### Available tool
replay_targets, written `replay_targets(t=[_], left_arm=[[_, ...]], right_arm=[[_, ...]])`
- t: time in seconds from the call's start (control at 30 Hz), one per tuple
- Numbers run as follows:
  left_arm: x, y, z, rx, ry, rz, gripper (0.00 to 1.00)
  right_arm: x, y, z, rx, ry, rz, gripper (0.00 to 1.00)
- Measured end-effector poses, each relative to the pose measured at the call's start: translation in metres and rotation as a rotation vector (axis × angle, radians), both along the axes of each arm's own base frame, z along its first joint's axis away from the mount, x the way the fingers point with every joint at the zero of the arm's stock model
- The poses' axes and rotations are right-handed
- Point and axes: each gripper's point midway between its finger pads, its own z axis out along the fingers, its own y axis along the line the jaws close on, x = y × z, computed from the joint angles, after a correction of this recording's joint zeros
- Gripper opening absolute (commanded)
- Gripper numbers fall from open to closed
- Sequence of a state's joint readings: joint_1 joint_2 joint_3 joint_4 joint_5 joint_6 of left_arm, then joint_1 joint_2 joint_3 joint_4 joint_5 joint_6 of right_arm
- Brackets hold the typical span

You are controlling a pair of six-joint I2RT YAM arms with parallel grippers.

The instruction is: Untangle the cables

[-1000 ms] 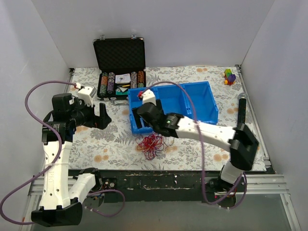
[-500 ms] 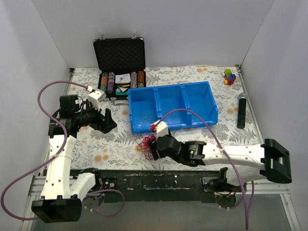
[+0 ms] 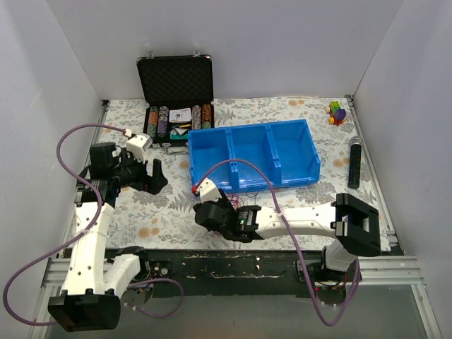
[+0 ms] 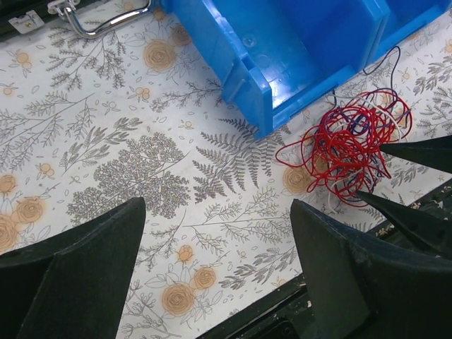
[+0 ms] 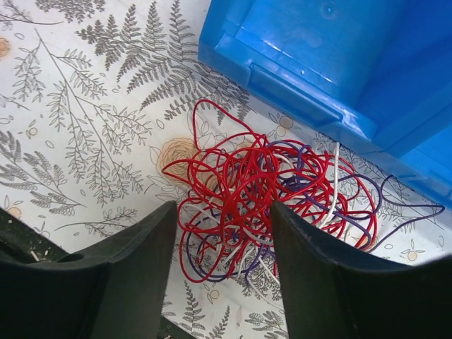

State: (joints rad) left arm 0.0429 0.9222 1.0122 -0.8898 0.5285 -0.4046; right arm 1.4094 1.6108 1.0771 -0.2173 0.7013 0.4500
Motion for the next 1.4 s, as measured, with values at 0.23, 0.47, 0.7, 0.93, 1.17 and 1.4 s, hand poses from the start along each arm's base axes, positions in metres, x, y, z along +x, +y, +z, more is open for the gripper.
replay_targets(t=[0.23,0.47,0.7,0.93,1.17,1.4], left_arm=[[-0.008,0.0,0.01,0.014,-0.054,-0.019,0.9],[-0.019,-0.015,0.008,-0.028,-0.039,-0.124,0.86],[-0.029,-0.044,0.014,-0.14,-0.025,-0.281,0.84],[-0.045,-0.096,-0.003,-0.201,0.093,-0.491,0.86],[-0.06,-0.154,-0.032,-0.202,0.241,-0.642,0.74],[-0.061,-0.166,-0.079,-0.164,0.364,-0.615,0.65]], right_arm=[[0.003,-0.002,-0.005,-0.025,-0.009,-0.025,0.15],[-0.006,0.014,0.029,0.109,0.006,0.059,0.74],[-0.022,-0.008,0.066,0.294,0.035,0.102,0.85],[-0.031,-0.073,0.024,0.305,0.11,-0.008,0.87],[-0.021,-0.096,0.012,0.323,0.156,-0.169,0.87],[-0.013,-0.113,0.011,0.37,0.171,-0.258,0.87]])
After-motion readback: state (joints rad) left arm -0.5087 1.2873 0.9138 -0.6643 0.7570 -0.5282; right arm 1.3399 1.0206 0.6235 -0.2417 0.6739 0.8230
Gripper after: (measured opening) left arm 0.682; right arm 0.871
